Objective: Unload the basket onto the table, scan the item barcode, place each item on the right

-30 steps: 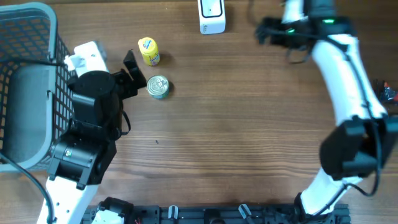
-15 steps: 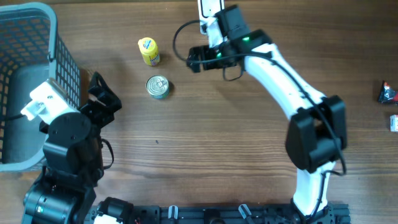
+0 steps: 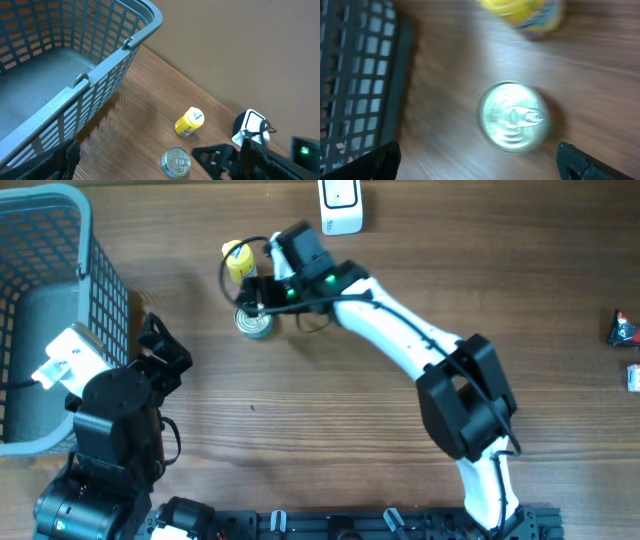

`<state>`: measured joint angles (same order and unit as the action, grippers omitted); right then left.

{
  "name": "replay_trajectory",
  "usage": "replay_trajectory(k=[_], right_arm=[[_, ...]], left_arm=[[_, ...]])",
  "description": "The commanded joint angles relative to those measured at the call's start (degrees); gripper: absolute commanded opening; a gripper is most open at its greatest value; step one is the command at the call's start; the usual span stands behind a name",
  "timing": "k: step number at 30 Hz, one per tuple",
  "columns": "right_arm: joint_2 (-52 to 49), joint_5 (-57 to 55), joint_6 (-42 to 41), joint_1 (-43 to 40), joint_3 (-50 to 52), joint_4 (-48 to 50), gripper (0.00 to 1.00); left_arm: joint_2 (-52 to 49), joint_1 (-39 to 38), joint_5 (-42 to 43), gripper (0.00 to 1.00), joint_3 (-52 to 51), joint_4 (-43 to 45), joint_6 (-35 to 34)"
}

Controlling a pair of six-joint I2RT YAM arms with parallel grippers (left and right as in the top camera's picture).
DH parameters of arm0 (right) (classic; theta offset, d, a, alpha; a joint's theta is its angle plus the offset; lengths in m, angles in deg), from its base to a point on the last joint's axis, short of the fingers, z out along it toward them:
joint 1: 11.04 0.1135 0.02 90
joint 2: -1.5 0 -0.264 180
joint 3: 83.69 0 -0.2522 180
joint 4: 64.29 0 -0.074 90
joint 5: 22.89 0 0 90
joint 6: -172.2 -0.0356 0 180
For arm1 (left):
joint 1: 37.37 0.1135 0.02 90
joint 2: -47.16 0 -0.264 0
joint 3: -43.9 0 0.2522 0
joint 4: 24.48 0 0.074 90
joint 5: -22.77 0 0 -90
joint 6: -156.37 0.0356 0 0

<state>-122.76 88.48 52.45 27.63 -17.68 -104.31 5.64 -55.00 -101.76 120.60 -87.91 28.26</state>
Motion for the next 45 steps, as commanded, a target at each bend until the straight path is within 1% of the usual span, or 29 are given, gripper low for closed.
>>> replay_trajectory(k=[1,5,6,10,15,23,25,30,37,39,42,45], right_arm=[[-4.17,-3.96,0.96,1.49,-0.28,0.98,1.0],[-7.69,-4.87,6.43,1.27,-0.48,2.36,1.0],[-8.28,-5.68,7.63,1.11,-0.5,2.91,1.0],[-8.72,-10.84,11.41,1.07,-1.09,3.8,1.0],[-8.72,-11.04,13.53,1.57,-2.69,5.01,1.0],[-10.23,-11.58,16.06,4.63,-2.69,7.87,1.0],[-11.21,-12.98,16.68,5.44,-2.69,8.48,1.0],[-13.92,-19.17,22.18,7.54,-2.69,8.96,1.0],[-15.15,-23.04,23.71,7.69,-2.69,10.58,1.0],[-15.15,-22.71,25.53,7.72,-2.69,10.78,0.97],[-15.15,-22.62,30.01,7.72,-2.69,10.78,0.88],[-15.15,-22.69,31.47,7.72,-2.69,9.92,0.87]], left_arm=[[0.55,-0.22,-1.16,1.0,-0.04,-0.33,-1.2],[1.53,-0.22,-2.93,1.0,-0.02,-0.31,-1.36],[2.12,-0.22,-4.11,1.0,-0.02,-0.35,-1.4],[4.28,-0.22,-4.57,1.0,-0.02,-0.37,-1.42],[4.61,-0.22,-4.59,1.0,-0.04,-0.35,-1.4],[4.61,-0.22,-4.57,1.0,-0.04,-0.37,-1.4],[4.61,-0.22,-4.57,1.0,-0.04,-0.52,-1.4],[4.61,-0.22,-4.57,1.0,-0.04,-0.59,-1.4],[4.61,-0.22,-4.57,1.0,-0.04,-0.79,-1.4],[4.61,-0.22,-4.57,1.0,-0.04,-0.76,-1.4],[4.61,-0.22,-4.57,1.0,-0.04,-0.79,-1.4],[4.61,-0.22,-4.57,1.0,-0.04,-0.79,-1.4]])
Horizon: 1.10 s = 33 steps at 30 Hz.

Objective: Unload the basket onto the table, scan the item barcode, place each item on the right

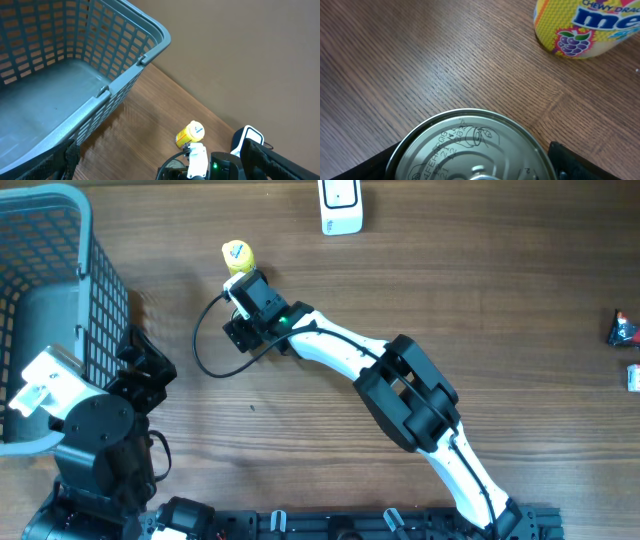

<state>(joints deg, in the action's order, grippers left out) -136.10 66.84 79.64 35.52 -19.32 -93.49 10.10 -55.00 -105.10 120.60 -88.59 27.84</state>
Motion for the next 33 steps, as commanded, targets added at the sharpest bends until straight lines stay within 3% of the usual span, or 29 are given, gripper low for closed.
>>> replay_trajectory(k=[1,8,15,18,20,23,33], right_arm=[[-1.81,-1.01,4.68,-0.2,-1.05,-1.36,0.87],[-1.81,-0.98,5.44,-0.31,-1.05,-5.25,0.85],[-1.81,-1.01,8.68,-0.85,-1.03,-16.55,0.75],[-1.81,-1.22,5.88,-1.95,-1.03,-19.19,0.68],[-1.81,-0.5,1.18,-2.97,-1.03,-19.17,0.69],[-1.81,4.28,1.03,-4.11,-1.03,-18.67,0.7],[-1.81,1.18,-5.33,-8.39,-1.03,-19.96,0.68]], left_arm=[[0.15,-0.22,-1.22,1.0,-0.04,-0.13,-0.98],[0.15,-0.22,-1.22,1.0,-0.04,-0.13,-0.98],[0.15,-0.22,-1.18,1.0,-0.04,-0.31,-0.98],[0.15,-0.22,-0.96,1.0,-0.04,-0.31,-1.01],[0.15,-0.22,-0.96,1.0,-0.04,-0.31,-1.01],[0.15,-0.22,-0.96,1.0,-0.04,-0.33,-0.98],[0.15,-0.22,-0.74,1.0,-0.04,-0.37,-0.98]])
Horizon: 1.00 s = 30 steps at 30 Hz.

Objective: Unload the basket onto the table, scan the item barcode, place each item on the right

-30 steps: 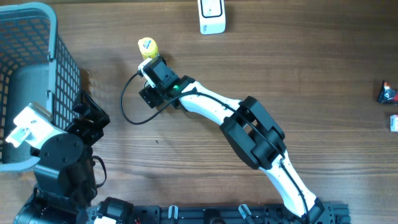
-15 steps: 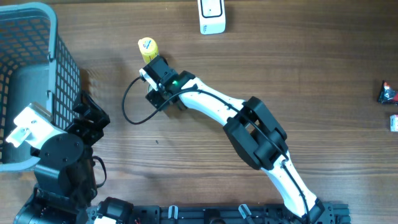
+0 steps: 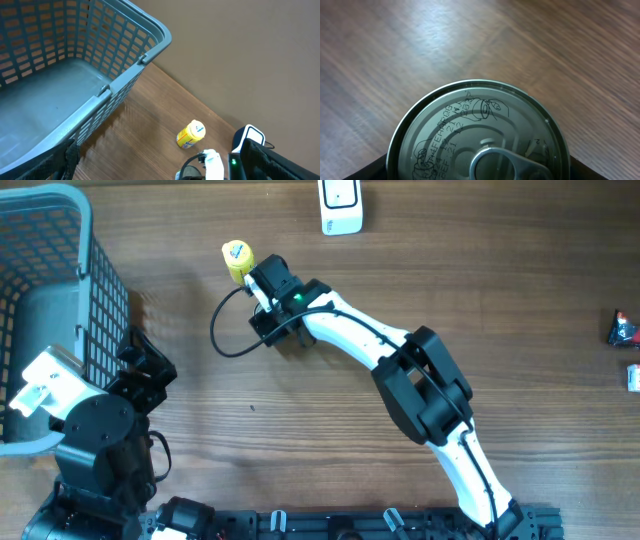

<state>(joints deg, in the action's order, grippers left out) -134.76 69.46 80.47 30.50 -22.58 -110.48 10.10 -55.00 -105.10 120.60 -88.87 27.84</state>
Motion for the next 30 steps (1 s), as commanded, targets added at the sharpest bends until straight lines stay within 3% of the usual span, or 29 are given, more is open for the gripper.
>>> replay_trajectory(k=[1,18,27,30], right_arm=[[-3.15,-1.44,-6.86,-4.26,2.23,-3.72,0.67],[-3.15,-1.44,-4.59,-18.12,2.45,-21.92,0.58],[-3.15,1.09,20.22,-18.95,2.45,-37.31,0.64],[-3.15,-0.57,23.32,-19.02,2.45,-38.97,0.64]], left_arm=[[0.15,-0.22,-0.74,1.0,-0.04,-0.09,-0.98],[0.15,-0.22,-0.55,1.0,-0.04,-0.04,-1.01],[0.15,-0.22,0.52,1.0,-0.04,-0.02,-1.01],[0.15,-0.22,0.52,1.0,-0.04,-0.02,-1.01]])
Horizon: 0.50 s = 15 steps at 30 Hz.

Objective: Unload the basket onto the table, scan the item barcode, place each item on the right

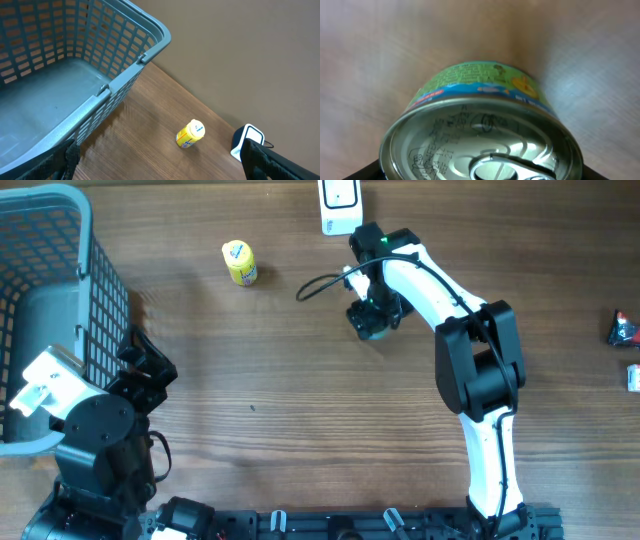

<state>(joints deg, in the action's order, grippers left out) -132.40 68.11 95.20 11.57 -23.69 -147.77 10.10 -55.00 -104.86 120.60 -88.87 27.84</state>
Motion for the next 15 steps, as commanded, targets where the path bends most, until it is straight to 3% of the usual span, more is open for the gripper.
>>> replay_trajectory(k=[1,5,8,15], right_arm=[[-5.51,-0.81,8.81,-0.09,3.56,-1.73,0.64],[-5.51,-4.76,9.57,-0.09,3.56,-1.27,0.79],[-5.51,-4.85,9.18,-0.09,3.56,-1.27,1.0],[-5.51,3.02,6.23,-0.07,3.56,-1.11,1.0]], left_arm=[[0.15,-0.22,0.28,1.0,-0.04,-0.02,-1.01],[0.15,-0.22,0.31,1.0,-0.04,-0.04,-1.01],[0.15,-0.22,0.31,1.0,-0.04,-0.04,-1.01],[0.15,-0.22,0.7,1.0,-0.04,-0.04,-1.01]])
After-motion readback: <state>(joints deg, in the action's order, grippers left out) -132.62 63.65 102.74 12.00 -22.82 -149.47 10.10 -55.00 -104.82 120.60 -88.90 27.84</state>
